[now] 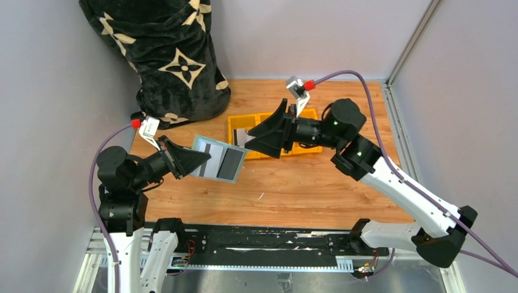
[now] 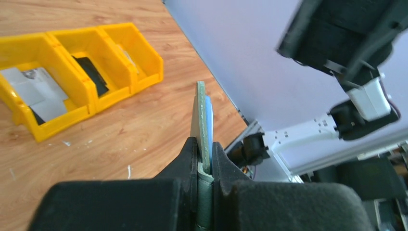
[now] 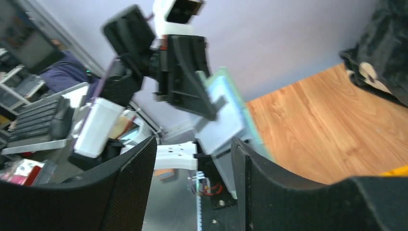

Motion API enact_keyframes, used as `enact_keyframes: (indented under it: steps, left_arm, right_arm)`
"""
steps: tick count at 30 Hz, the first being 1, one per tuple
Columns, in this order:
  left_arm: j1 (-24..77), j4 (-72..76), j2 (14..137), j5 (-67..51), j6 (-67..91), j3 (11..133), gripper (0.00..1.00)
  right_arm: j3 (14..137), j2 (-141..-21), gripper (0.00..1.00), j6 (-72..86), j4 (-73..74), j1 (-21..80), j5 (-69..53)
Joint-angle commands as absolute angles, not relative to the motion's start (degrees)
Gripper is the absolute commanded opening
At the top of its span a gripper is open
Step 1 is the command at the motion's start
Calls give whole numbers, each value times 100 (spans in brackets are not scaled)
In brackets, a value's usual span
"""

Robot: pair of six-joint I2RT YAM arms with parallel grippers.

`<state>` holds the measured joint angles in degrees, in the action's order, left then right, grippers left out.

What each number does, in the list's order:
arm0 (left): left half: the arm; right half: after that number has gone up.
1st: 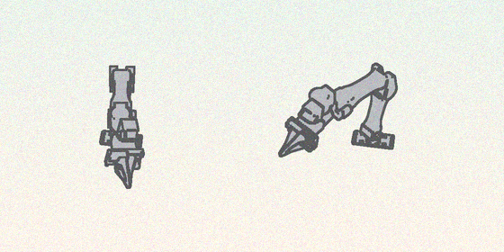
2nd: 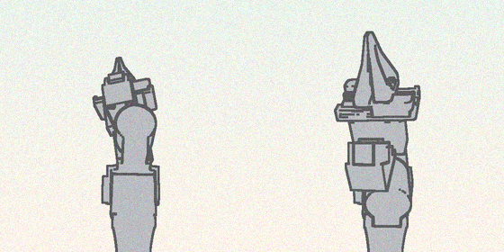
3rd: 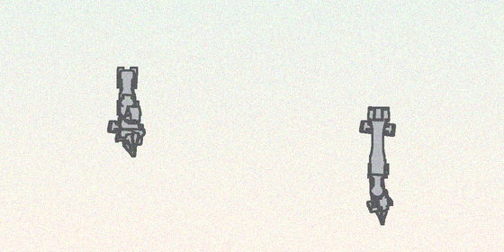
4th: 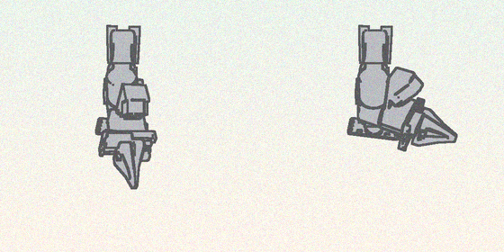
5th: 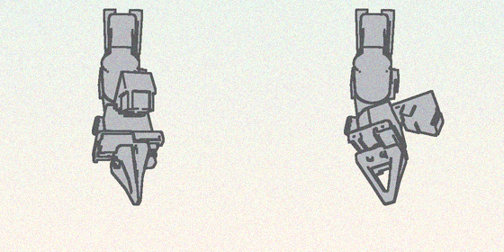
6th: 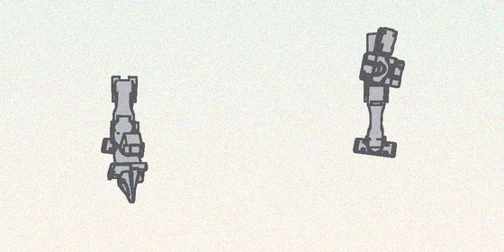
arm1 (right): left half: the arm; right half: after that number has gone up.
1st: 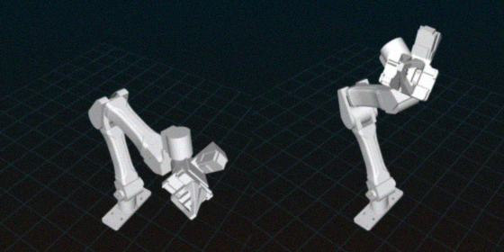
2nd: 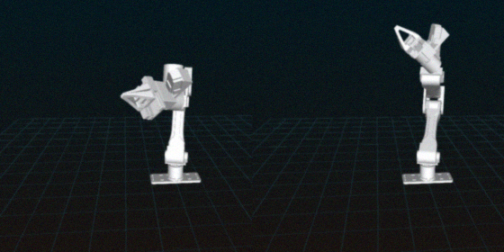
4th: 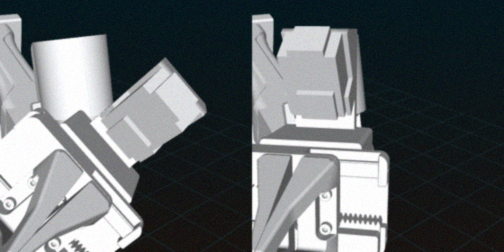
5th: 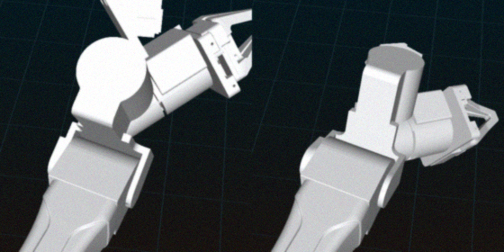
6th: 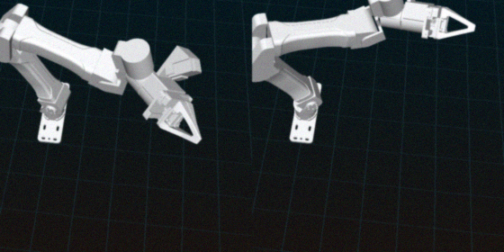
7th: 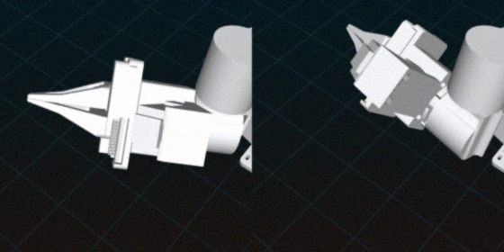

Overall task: Take the credit cards out of the card holder
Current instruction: Remove the credit card from the card holder.

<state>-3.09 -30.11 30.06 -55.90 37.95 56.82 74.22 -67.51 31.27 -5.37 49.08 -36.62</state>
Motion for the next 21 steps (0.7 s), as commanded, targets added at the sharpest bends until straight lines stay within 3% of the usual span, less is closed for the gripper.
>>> enact_keyframes:
  steps: [1,6,21]
  left_arm:
    - [-313,-2336,3006,-4881,4227,5534,0]
    - [-309,-1886,3041,-4858,4720,5415,0]
    - [-308,-1741,2938,-5007,5142,5431,0]
  right_arm:
    - [6973,-6647,62,4252,-1470,4907,-3794]
    - [6310,-7054,62,5390,-3002,5145,-4069]
    - [6394,-8101,56,5733,-3437,5511,-4066]
